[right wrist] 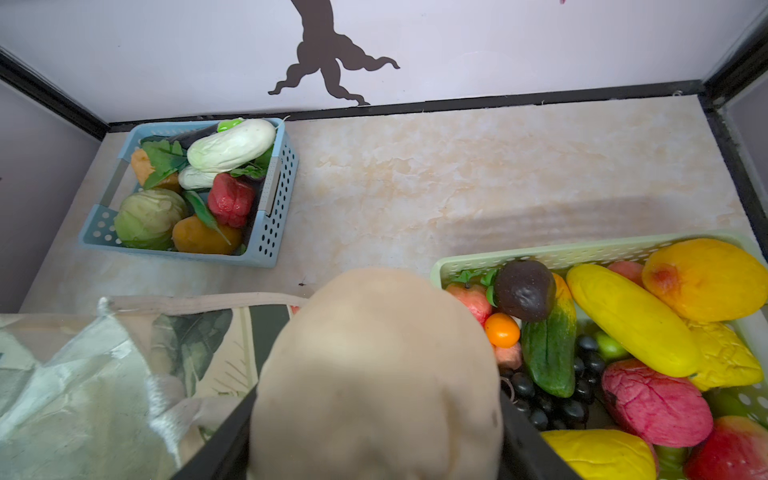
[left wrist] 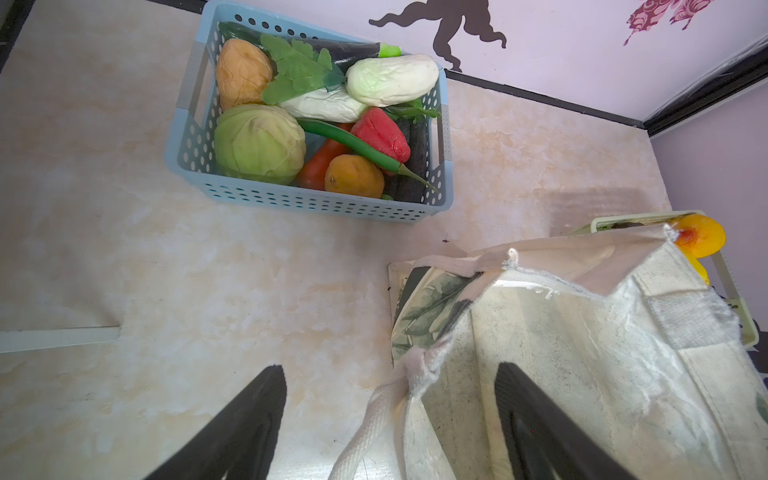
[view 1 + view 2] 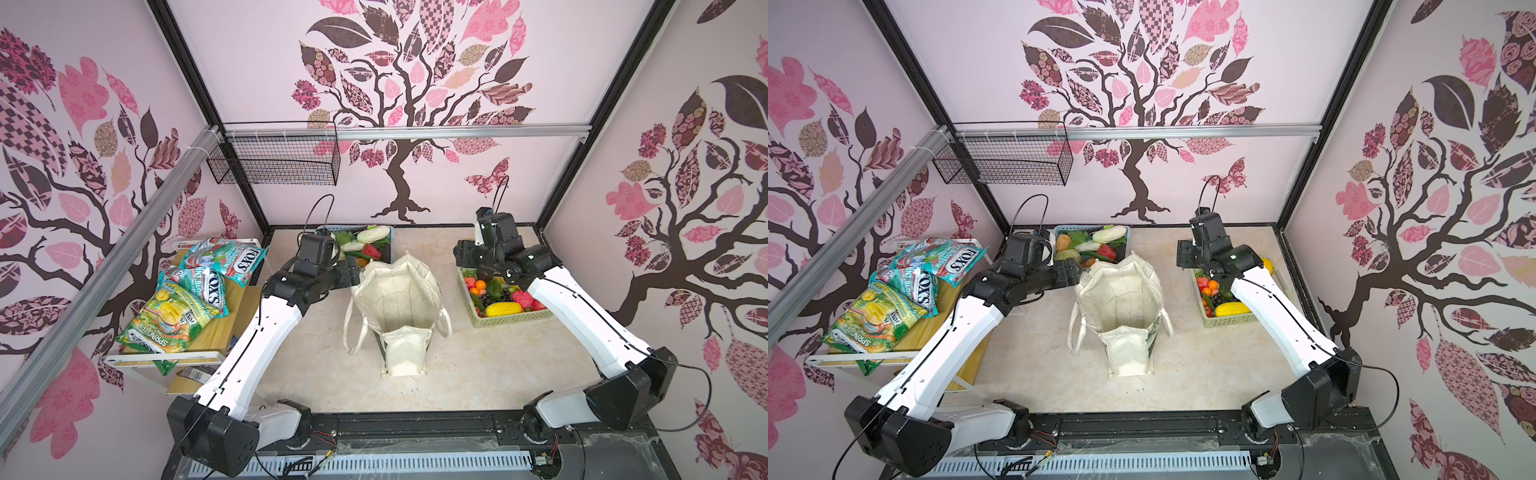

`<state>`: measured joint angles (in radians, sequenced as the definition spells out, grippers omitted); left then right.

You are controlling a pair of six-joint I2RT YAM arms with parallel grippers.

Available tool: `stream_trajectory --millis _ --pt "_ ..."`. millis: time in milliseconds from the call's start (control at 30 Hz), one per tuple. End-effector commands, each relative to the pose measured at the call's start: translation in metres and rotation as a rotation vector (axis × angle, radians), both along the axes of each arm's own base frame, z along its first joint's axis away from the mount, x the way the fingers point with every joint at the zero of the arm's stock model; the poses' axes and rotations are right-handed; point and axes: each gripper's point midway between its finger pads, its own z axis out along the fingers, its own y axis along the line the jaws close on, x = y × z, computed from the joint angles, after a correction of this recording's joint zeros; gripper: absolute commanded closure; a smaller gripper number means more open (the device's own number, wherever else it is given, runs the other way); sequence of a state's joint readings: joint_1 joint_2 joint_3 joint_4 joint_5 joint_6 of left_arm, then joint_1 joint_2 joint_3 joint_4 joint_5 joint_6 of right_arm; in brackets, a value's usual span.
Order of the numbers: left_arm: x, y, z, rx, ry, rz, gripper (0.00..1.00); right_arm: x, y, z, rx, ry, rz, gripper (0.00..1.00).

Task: Place the food into the grocery bag and tie it
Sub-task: 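Lift the pale fruit with the right gripper toward the bag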

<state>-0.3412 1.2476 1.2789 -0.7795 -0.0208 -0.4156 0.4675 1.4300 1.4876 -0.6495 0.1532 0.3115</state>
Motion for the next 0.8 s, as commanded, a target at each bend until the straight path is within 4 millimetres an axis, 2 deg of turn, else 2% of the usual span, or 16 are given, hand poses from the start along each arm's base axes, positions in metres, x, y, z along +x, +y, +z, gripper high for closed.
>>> stream_trajectory --millis 0,400,767 --pt "-0.003 -0.001 0.001 -0.005 -0.008 -0.004 0.18 -0.012 0.014 0.034 0.039 -0.069 0.046 0.38" --pt "-0.003 -0.001 -0.001 0.001 -0.007 -0.001 0.17 -0.032 0.072 0.041 0.071 -0.098 0.184 0.38" --pt "-0.003 0.000 -0.002 0.003 -0.004 0.000 0.17 -0.051 0.114 0.036 0.064 -0.094 0.289 0.37"
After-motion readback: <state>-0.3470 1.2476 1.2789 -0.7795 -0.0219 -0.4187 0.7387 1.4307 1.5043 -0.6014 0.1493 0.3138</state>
